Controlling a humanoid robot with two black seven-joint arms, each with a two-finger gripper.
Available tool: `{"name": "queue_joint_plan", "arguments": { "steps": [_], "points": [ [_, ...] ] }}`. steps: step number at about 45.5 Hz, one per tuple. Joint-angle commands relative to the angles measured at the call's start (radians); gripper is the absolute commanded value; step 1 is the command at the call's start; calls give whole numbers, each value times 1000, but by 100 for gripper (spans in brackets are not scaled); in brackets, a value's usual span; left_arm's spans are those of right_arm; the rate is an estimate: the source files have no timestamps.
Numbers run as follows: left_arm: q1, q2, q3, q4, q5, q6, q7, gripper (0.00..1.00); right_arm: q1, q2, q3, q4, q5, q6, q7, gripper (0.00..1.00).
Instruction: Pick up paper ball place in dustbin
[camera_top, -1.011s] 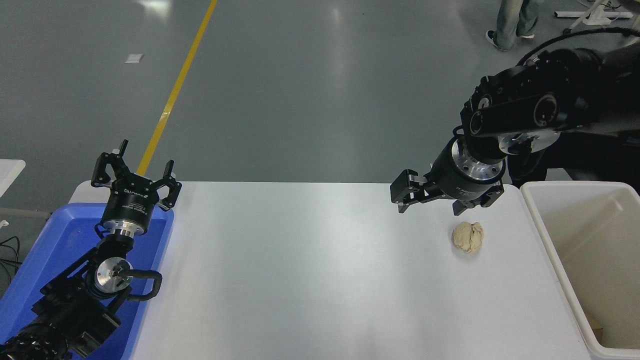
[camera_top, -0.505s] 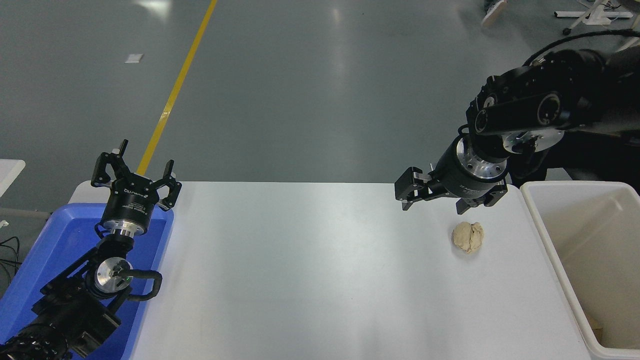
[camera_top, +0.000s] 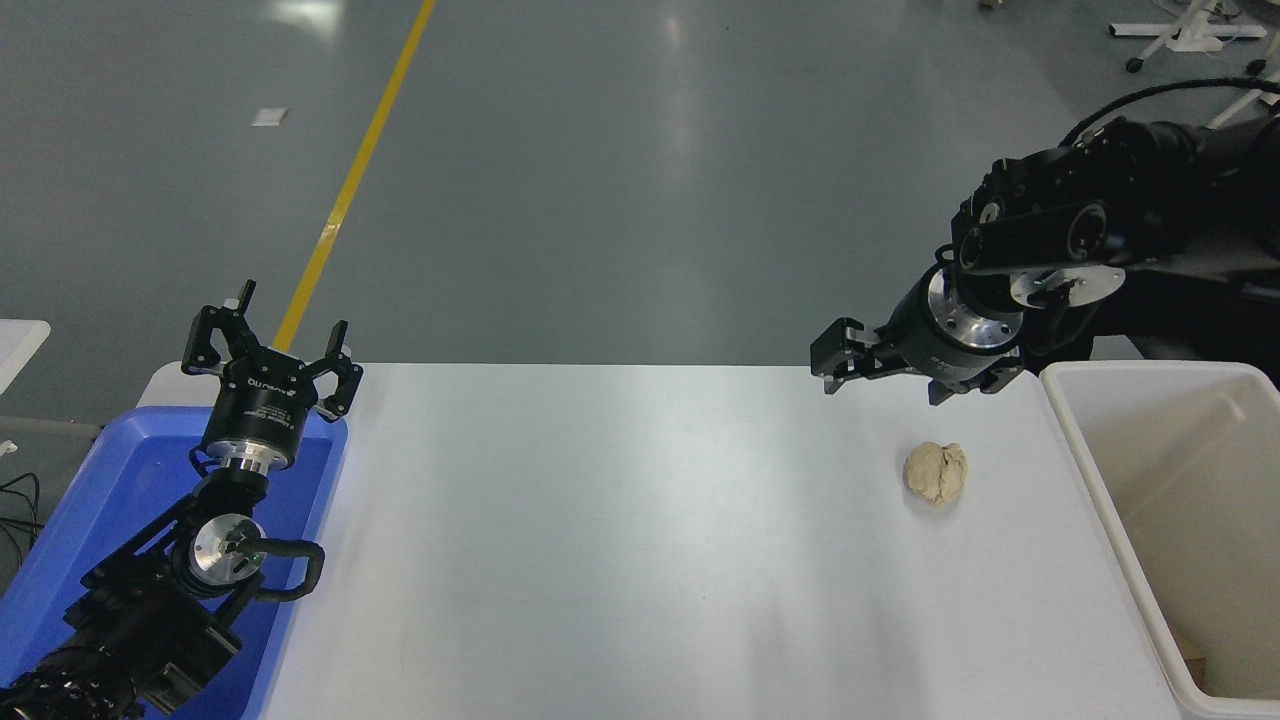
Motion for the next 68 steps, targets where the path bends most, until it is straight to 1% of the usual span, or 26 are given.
{"name": "queue_joint_plan", "arguments": {
  "steps": [1,12,20,23,27,29,32,37,54,68],
  "points": [
    [0,0,-1,0,0,0,0,98,-173,2,-79,-175,-1,-181,0,100],
    [0,0,0,0,0,0,0,98,-337,3,-120,-262,13,-328,-1,100],
    [0,0,0,0,0,0,0,98,-435,5,-102,-302,19,-398,-1,100],
    [0,0,0,0,0,0,0,98,-489,6,-96,-325,51,-425,-1,100],
    [0,0,0,0,0,0,0,98,-564,19,-63,-365,137,-451,-1,100],
    [0,0,0,0,0,0,0,98,-589,29,-53,-376,160,-457,-1,100],
    [0,0,0,0,0,0,0,98,-615,43,-45,-388,183,-471,-1,100],
    [0,0,0,-2,0,0,0,98,-653,52,-33,-399,186,-505,-1,100],
    [0,0,0,0,0,0,0,98,-758,51,0,-494,186,-514,0,100],
    [0,0,0,0,0,0,0,98,-791,51,66,-502,172,-514,0,100]
  ]
}}
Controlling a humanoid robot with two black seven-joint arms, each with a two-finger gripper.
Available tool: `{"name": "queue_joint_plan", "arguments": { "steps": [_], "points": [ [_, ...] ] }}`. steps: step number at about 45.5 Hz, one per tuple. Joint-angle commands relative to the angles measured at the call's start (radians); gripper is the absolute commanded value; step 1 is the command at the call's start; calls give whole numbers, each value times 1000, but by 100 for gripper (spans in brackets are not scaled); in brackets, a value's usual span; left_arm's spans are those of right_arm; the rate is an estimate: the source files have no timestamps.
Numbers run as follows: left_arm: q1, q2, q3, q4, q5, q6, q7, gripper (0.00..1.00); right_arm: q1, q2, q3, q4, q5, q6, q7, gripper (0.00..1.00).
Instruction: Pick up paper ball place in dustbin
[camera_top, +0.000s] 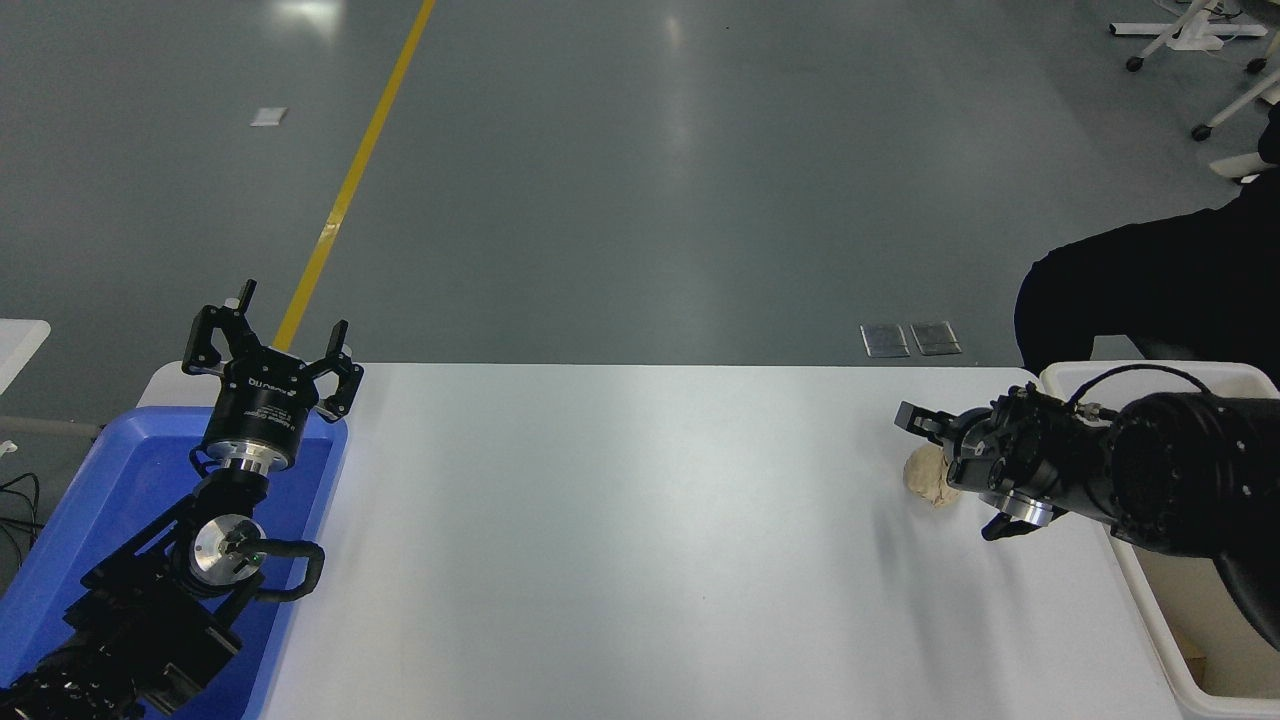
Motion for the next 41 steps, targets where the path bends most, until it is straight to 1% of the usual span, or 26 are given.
{"name": "queue_joint_plan", "arguments": {
  "steps": [1,11,17,21,24,27,31,33,36,38,39,41],
  "points": [
    [0,0,0,0,0,0,0,98,-32,1,44,-15,-5,-3,0,100],
    [0,0,0,0,0,0,0,98,-46,1,56,-15,-6,-8,0,100],
    [0,0,0,0,0,0,0,98,-61,1,55,-15,-15,-48,6,99],
    [0,0,0,0,0,0,0,98,-73,1,56,-17,-58,-86,9,96],
    [0,0,0,0,0,0,0,98,-78,2,56,-17,-106,-109,9,92],
    [-1,0,0,0,0,0,0,98,-86,4,76,-17,-138,-126,11,92],
    [0,0,0,0,0,0,0,98,-95,4,105,-17,-153,-132,11,87],
    [0,0,0,0,0,0,0,98,-101,2,108,-17,-156,-134,11,86],
    [0,0,0,0,0,0,0,98,-103,4,110,-15,-158,-137,11,78],
    [0,0,0,0,0,0,0,98,-106,4,111,-14,-167,-138,14,68],
    [0,0,0,0,0,0,0,98,-109,4,113,-14,-175,-140,14,60],
    [0,0,0,0,0,0,0,98,-113,4,115,-12,-192,-140,14,37]
  ]
}}
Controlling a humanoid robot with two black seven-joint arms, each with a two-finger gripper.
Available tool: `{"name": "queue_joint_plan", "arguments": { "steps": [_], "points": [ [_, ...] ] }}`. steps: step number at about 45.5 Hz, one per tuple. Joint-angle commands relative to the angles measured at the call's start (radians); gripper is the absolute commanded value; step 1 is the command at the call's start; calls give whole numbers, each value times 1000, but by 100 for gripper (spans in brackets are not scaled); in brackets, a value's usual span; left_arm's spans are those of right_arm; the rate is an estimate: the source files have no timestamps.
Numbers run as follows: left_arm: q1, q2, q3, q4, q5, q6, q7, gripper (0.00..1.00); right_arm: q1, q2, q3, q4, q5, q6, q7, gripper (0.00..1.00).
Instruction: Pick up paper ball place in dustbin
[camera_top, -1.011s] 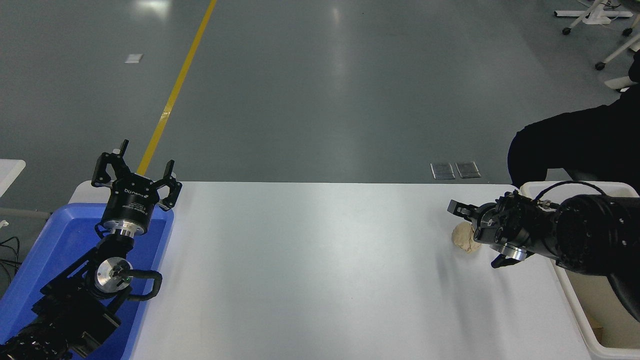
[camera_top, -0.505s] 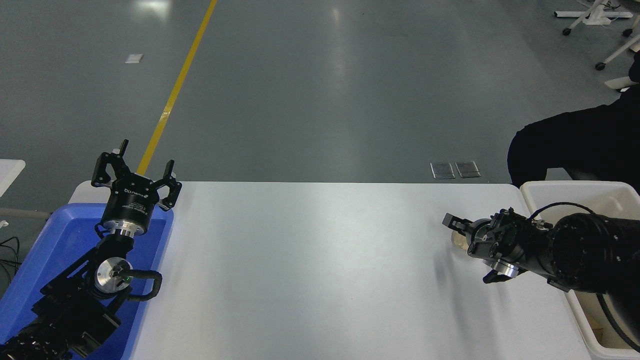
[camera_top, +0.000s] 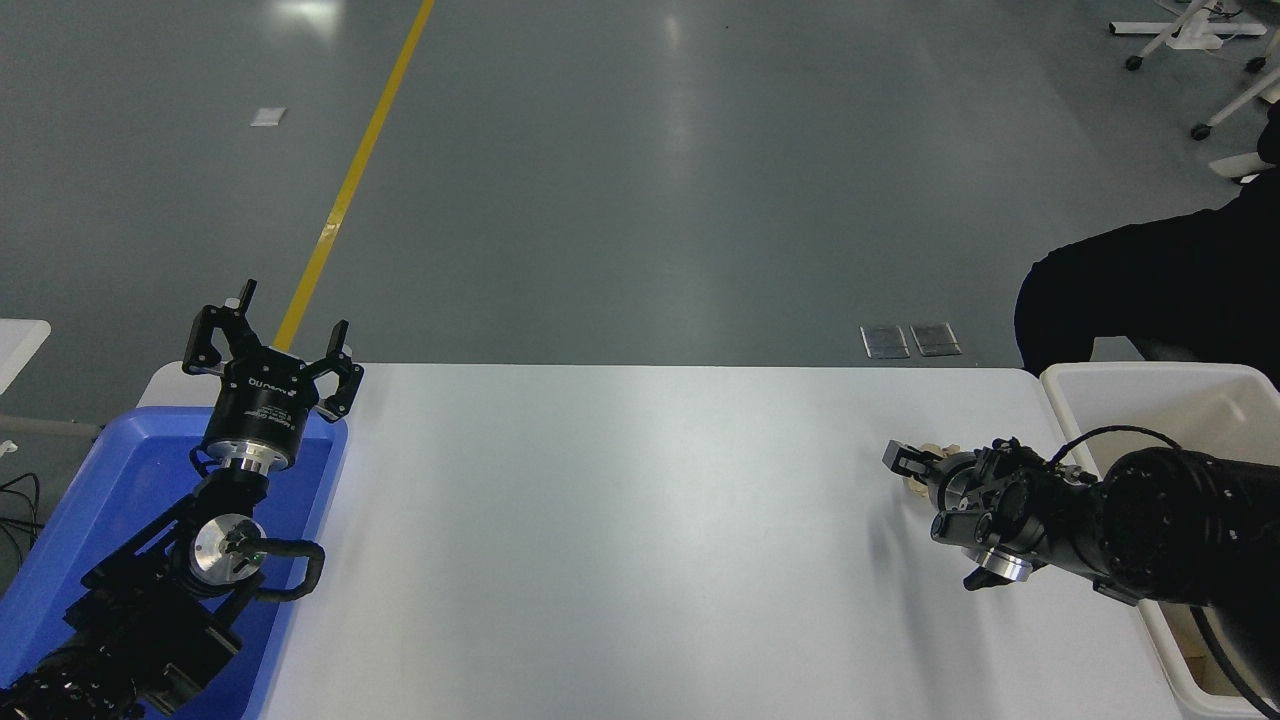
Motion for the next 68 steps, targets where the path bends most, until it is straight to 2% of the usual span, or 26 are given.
{"name": "queue_joint_plan", "arguments": {
  "steps": [1,2,3,5,17,28,38,46,52,65,68],
  "points": [
    [0,0,0,0,0,0,0,98,-23,1,19,6,-64,-21,2,27],
    [0,0,0,0,0,0,0,98,-25,1,22,6,-67,-21,3,20],
    [0,0,0,0,0,0,0,98,-29,1,27,6,-68,-21,2,9],
    [0,0,0,0,0,0,0,98,-32,1,28,7,-68,-21,2,0],
    [0,0,0,0,0,0,0,98,-22,-2,34,10,-64,-20,2,0],
    [0,0,0,0,0,0,0,98,46,-57,22,44,-68,-14,2,0],
    [-1,0,0,0,0,0,0,98,205,-132,1,199,-76,0,2,0],
    [-1,0,0,0,0,0,0,98,394,-203,-47,340,-147,29,2,0],
    [-1,0,0,0,0,0,0,98,550,-260,-65,435,-183,126,3,0],
    [0,0,0,0,0,0,0,98,869,-387,-65,547,-187,530,3,0],
    [-1,0,0,0,0,0,0,98,923,-408,-65,570,-187,581,2,0]
  ]
}}
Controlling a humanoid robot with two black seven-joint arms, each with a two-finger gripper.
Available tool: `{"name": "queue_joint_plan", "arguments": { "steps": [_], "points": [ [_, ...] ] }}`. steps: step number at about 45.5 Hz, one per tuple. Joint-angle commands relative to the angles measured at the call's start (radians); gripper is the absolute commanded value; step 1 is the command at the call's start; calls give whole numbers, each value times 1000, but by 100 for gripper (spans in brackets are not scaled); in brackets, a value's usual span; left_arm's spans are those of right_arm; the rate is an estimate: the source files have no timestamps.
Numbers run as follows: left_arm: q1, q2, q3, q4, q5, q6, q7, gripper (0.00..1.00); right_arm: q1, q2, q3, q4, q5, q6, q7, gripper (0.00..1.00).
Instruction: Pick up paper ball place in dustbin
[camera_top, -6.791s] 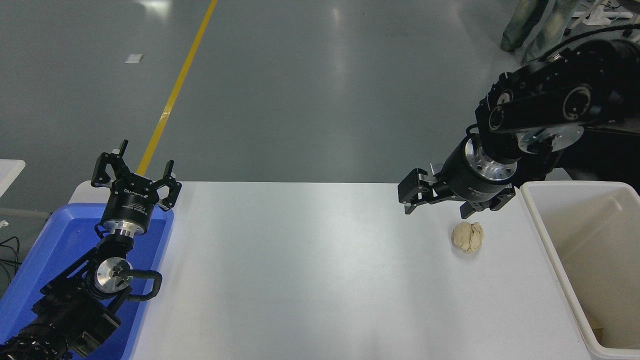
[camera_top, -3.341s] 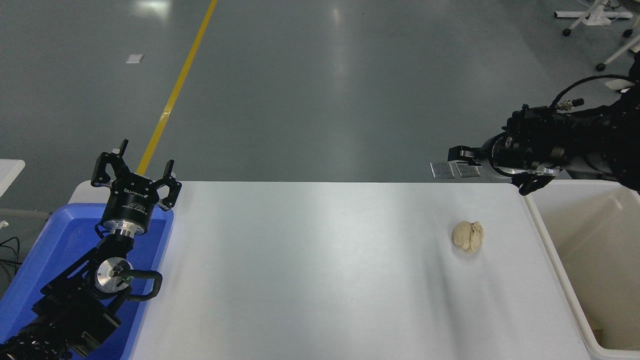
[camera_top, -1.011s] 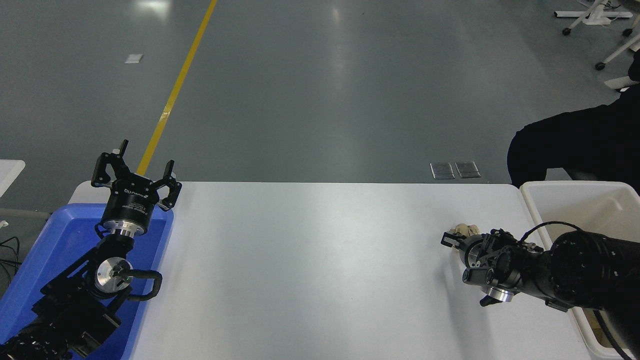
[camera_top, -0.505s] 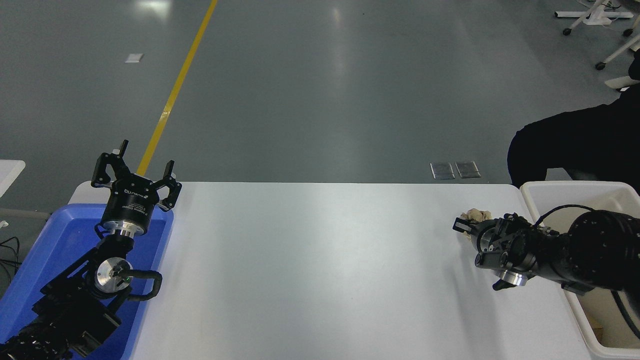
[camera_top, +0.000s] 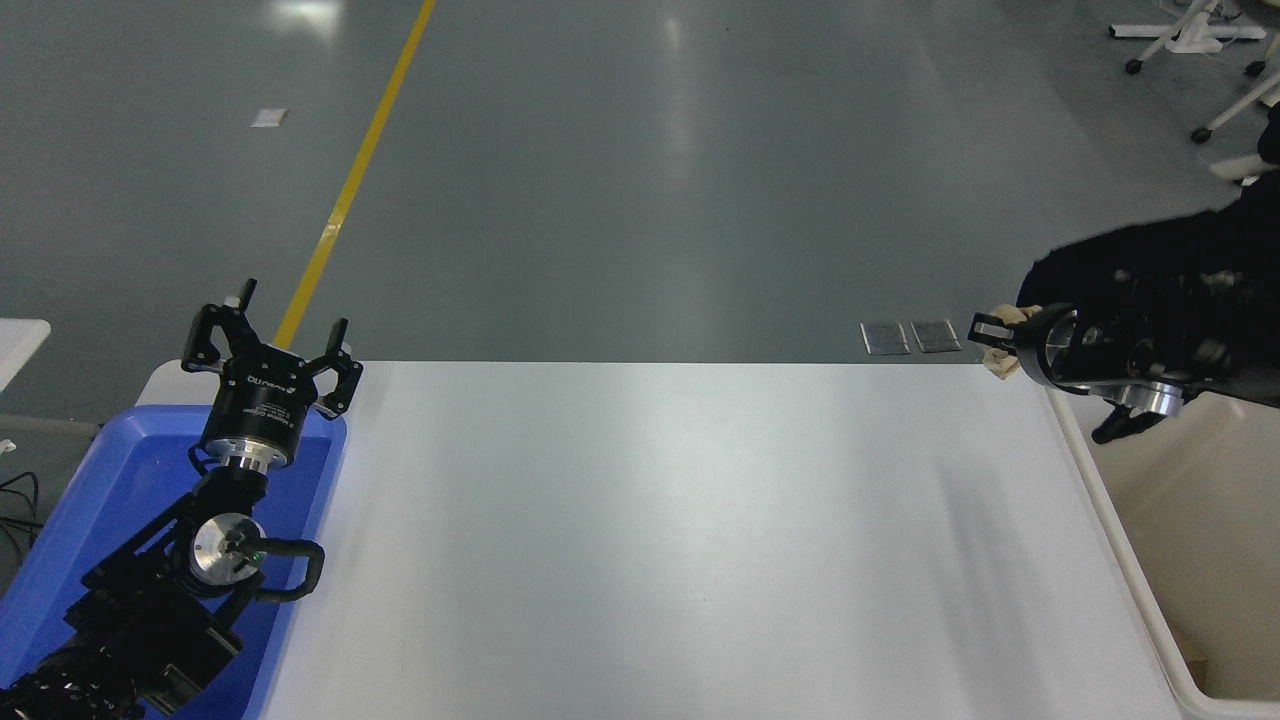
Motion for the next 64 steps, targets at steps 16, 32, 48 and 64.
{"name": "queue_joint_plan", "arguments": {
  "steps": [16,32,48,64],
  "points": [
    [1,0,-1,0,0,0,0,98,454,-145,-14,146,-82,434,-1,0],
    [1,0,-1,0,0,0,0,98,511,-149,-11,144,-85,474,-1,0],
    [1,0,-1,0,0,0,0,98,370,-166,-16,32,-95,426,-3,0],
    [1,0,-1,0,0,0,0,98,76,-240,-21,-247,-78,299,-4,0]
  ]
}}
